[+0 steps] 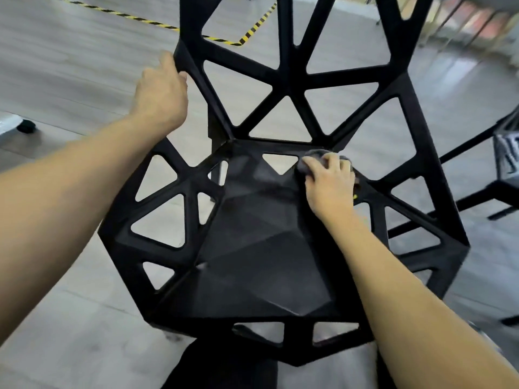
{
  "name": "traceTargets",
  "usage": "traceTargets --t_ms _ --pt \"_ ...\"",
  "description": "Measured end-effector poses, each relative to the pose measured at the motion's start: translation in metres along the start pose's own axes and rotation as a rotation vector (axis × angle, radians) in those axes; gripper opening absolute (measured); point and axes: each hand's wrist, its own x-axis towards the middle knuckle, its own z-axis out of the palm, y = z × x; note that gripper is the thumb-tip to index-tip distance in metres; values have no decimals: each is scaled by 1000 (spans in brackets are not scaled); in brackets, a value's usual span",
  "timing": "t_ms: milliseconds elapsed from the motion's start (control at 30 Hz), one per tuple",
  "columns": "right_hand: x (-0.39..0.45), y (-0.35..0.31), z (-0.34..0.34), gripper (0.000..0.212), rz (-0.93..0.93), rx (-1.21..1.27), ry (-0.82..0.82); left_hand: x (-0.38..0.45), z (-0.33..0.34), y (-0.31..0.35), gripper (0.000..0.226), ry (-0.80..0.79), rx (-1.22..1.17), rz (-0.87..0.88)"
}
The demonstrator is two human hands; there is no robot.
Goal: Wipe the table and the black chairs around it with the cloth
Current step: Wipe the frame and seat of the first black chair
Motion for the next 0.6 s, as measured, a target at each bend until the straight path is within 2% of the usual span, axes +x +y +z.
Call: traceTargets --t_ms 100,167,267,400,467,533,600 --pt "-49 -58 -4 31 -100 69 2 -6 -5 0 35 -11 -60 4" --pt "-87 -93 -15 36 -216 171 -81 -12 -14 3 35 -44 -63 10" --pt "-97 -87 -30 42 -314 182 -147 -34 -29 5 38 -131 -12 13" --pt "-62 -19 -26 49 -58 -9 -93 -94 -47 -20 41 -228 -107 -21" --pt "-58 0 -25 52 21 -15 -110 -128 -54 -35 46 -257 -146 -58" --pt "-62 -10 -23 50 68 33 -131 -156 -62 -42 44 -300 -183 -159" --pt "-79 -51 -27 46 100 89 -155 -178 -74 -49 38 -354 -178 -260"
